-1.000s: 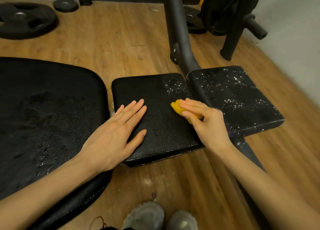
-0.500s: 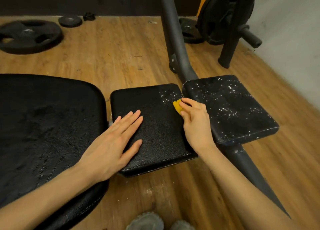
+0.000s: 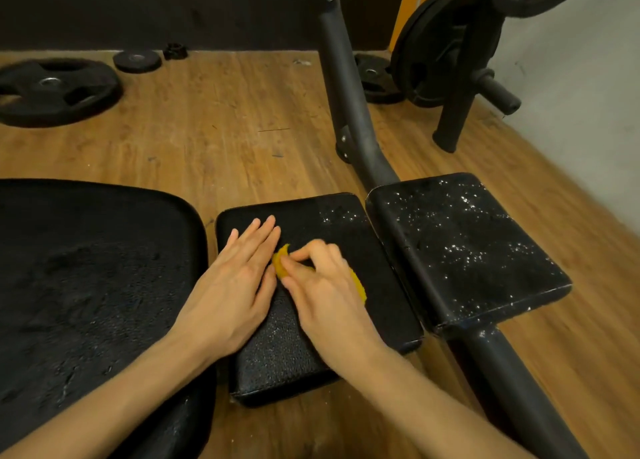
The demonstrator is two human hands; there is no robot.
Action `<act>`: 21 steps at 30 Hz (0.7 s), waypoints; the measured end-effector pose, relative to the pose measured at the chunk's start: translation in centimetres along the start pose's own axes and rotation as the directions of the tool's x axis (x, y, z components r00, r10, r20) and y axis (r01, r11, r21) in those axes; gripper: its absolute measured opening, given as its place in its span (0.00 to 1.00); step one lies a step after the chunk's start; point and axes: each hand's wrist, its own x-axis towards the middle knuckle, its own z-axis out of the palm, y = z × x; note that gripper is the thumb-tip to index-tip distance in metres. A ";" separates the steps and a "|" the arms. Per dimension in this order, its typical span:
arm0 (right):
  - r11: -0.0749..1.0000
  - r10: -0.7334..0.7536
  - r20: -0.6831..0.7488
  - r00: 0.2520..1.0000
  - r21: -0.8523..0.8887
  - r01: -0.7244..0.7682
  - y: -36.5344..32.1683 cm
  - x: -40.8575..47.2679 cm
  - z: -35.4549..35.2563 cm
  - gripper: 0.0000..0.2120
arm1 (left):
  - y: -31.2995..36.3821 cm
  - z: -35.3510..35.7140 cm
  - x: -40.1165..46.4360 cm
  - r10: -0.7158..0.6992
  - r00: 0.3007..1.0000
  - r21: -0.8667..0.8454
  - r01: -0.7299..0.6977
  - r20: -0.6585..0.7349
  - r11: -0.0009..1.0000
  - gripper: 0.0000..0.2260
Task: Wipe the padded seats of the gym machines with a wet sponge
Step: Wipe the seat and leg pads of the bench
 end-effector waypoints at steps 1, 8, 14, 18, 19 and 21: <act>0.997 -0.079 0.033 0.996 -0.017 0.080 0.6 0.1 -0.4 0.13 | 0.0 0.1 0.0 0.001 1.000 0.003 -0.001 -0.002 1.000 0.29; 0.988 0.151 -0.115 0.982 0.045 -0.147 4.3 0.7 -1.7 0.15 | 0.1 0.3 0.1 -0.013 1.000 -0.018 0.013 -0.016 1.000 0.29; 1.000 -0.012 -0.050 0.999 0.023 0.013 4.8 2.7 -1.7 0.12 | 0.1 0.2 0.1 -0.017 1.000 -0.024 0.017 -0.014 1.000 0.29; 0.963 0.268 -0.196 0.943 0.038 -0.266 6.3 5.1 -1.5 0.13 | 0.3 0.2 0.1 -0.026 1.000 -0.018 0.026 -0.014 1.000 0.29; 0.978 0.208 -0.153 0.966 0.012 -0.209 4.6 4.3 -0.8 0.13 | 0.3 0.2 0.1 -0.028 1.000 -0.015 0.027 -0.012 1.000 0.29; 1.000 0.008 -0.032 0.999 0.017 -0.007 0.8 1.9 0.2 0.13 | 0.2 0.2 0.1 -0.021 1.000 -0.015 0.021 -0.004 1.000 0.29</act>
